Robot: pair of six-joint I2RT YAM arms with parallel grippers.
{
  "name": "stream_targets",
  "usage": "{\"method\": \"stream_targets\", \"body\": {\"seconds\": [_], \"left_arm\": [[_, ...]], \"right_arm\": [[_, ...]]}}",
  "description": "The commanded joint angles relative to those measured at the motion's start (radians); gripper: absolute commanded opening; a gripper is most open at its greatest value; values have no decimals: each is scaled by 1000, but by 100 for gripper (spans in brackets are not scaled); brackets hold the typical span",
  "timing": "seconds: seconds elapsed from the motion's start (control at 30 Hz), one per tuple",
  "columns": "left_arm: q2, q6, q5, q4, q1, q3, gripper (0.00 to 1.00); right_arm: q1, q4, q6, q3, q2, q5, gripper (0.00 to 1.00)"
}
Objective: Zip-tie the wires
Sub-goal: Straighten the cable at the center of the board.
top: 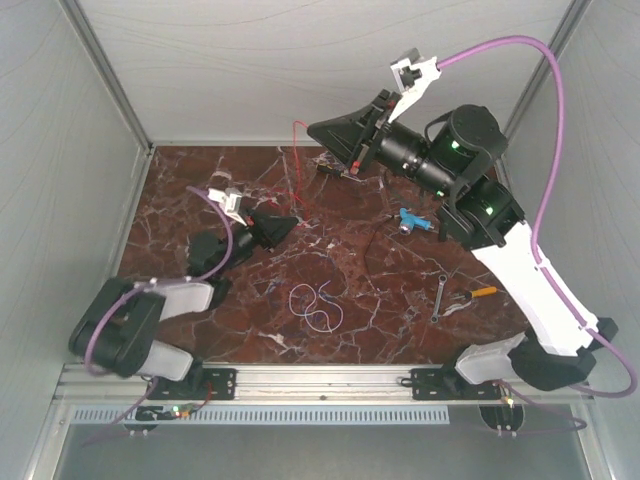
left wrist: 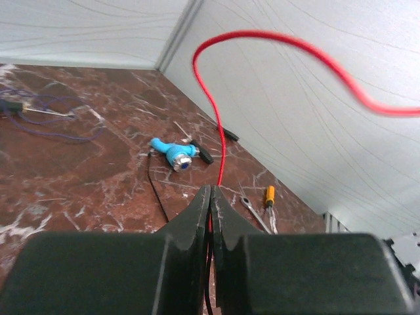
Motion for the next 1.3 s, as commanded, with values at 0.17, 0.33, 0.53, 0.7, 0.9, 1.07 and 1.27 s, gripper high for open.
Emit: {"method": "stream_targets", "body": {"seconds": [0.17,0.33,0.53,0.7,0.9,1.07,1.27], "left_arm": [[-443,307,-376,-727,6,-22,0],[-575,408,-608,-1059,-42,23,0],[-672,431,-815,-1278,-137,47,0],[-727,401,-895,-1354,-176,19,0],[-704,387,-1005,-1412,-219,20,0],[-682,346,-1137,-1440,-245,15,0],[-643,320,-1184,-1429,-247,10,0]], "right_arm": [[-7,-76,-34,-356,-234,298,0],[-14,-74,0,-567,-330,321,0],[-15,-139,44,-764,-404,323,0],[-15,-175,72,-877,-457,325,0],[-15,-192,132,-1000,-510,311,0],[-16,-215,164,-1067,-529,290,0],[-17,-305,176,-1062,-559,290,0]]}}
